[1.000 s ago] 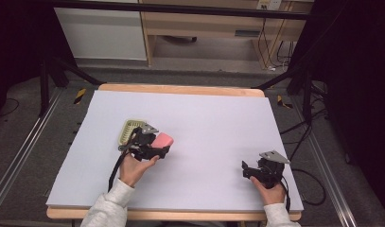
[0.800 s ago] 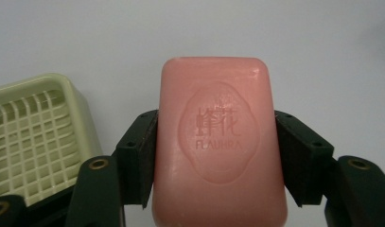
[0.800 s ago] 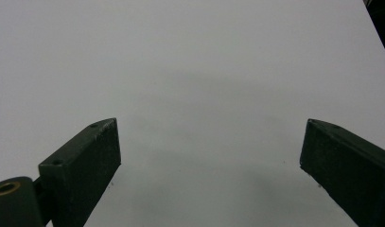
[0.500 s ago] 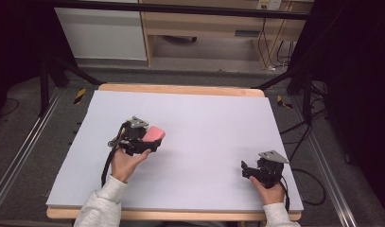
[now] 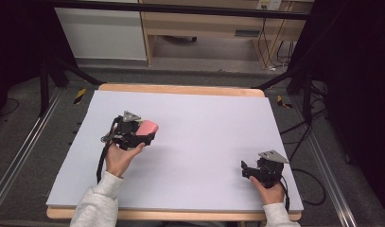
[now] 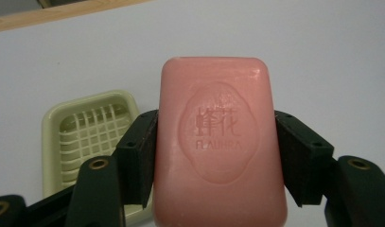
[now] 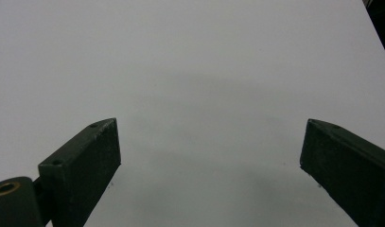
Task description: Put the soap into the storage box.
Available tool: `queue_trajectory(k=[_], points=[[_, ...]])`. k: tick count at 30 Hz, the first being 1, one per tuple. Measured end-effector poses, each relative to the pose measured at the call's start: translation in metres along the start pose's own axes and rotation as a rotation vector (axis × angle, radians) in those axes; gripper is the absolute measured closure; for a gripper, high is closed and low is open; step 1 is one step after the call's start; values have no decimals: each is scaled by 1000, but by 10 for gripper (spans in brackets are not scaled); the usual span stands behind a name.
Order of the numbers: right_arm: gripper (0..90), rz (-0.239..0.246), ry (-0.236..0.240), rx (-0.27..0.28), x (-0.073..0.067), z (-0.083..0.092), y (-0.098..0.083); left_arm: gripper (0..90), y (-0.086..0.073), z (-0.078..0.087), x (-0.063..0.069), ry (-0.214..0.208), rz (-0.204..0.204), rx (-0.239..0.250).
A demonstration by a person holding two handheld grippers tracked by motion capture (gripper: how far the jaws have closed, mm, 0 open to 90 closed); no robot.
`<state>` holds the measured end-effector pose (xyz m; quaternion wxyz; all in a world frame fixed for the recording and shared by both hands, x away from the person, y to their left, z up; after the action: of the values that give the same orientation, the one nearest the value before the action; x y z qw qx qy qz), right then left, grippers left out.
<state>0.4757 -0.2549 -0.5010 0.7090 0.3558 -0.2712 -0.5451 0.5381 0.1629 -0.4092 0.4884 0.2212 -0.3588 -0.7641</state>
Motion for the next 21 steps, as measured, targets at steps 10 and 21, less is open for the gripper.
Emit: queue_trajectory(k=[10,21], points=[[61,2,-1,1,0,0,0,375,4,-3,-18,49,21,-3],[61,-2,1,0,0,-1,0,375,0,-13,-35,92,51,-13]])
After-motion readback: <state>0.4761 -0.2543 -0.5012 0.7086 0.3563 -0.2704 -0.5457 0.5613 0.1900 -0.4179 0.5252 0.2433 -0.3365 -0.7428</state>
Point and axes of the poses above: each handheld gripper's, and its own axes: z roughly backward along the jaws, y roughly out of its top, x roughly to its right, the point moved 4 cm from there along -z, roughly forward along the jaws, and after that the axes turned 4 degrees about y, right-handed, at the moved point
